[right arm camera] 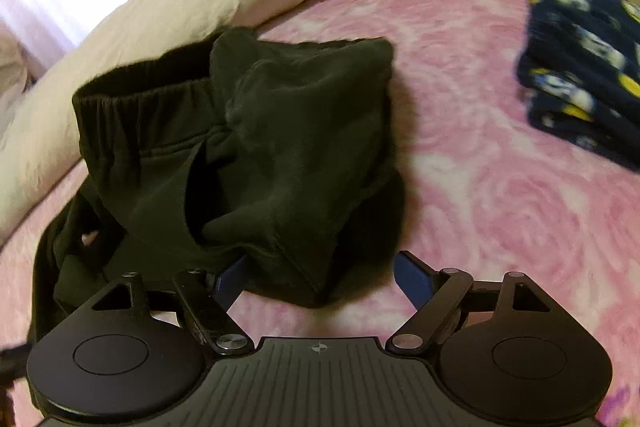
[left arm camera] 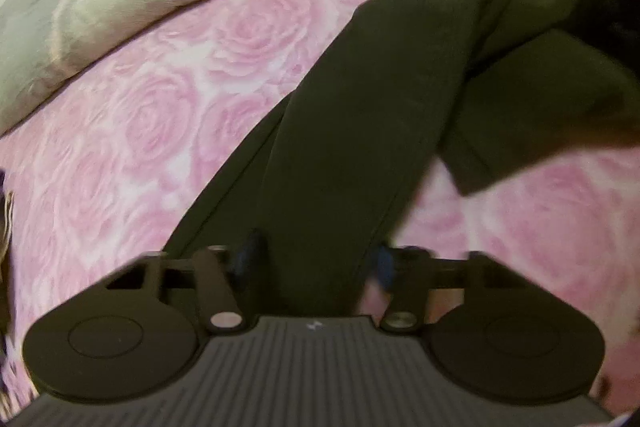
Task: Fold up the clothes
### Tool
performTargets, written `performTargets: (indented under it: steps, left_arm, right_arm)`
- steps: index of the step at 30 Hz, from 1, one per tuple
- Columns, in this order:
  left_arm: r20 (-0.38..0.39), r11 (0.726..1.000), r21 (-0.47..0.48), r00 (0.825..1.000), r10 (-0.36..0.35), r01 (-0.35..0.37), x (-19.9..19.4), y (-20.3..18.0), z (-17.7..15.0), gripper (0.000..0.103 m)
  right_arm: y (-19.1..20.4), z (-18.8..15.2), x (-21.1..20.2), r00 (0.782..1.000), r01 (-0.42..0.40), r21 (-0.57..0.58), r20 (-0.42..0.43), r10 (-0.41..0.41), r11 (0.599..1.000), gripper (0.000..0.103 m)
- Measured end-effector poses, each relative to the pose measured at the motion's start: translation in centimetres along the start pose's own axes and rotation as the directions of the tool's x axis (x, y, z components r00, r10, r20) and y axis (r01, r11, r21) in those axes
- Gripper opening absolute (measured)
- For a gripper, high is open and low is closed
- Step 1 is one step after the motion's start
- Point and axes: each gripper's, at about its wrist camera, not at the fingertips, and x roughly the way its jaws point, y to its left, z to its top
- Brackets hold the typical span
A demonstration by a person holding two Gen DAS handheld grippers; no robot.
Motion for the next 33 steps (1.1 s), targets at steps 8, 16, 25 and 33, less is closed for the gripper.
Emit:
performTargets:
  steps: [8, 16, 25, 33]
  left_arm:
    - [0.261, 0.988, -0.15, 0.963, 0.058, -0.019, -2.2, 9.1, 15.7, 0.016]
    - [-0.032, 0.826, -0.443, 0.915, -0.403, 0.348, -2.4, 5.6, 8.3, 0.052]
    - [0.216, 0.139, -0.916, 0.755, -0.619, 0.376, 1.3, -1.5, -2.2, 0.059]
    - [0.273, 0.174, -0.892, 0.805, -0.526, 0.417, 0.7, -0.7, -1.2, 0.007]
  right_arm:
    - [0.6, 3.5, 1.0, 0.999, 0.0, 0.016, 0.048, -0.001, 1.0, 0.082]
    - [-1.9, 7.9, 0.2, 0.988, -0.129, 0.208, 0.115, 0.107, 0.97, 0.082]
    - [-3.9, 3.1, -0.8, 0.991, -0.129, 0.282, 0.079, 0.111, 0.951, 0.082]
    - [-4.8, 2.0, -1.8, 0.987, -0.148, 0.315, 0.101, 0.122, 0.938, 0.082]
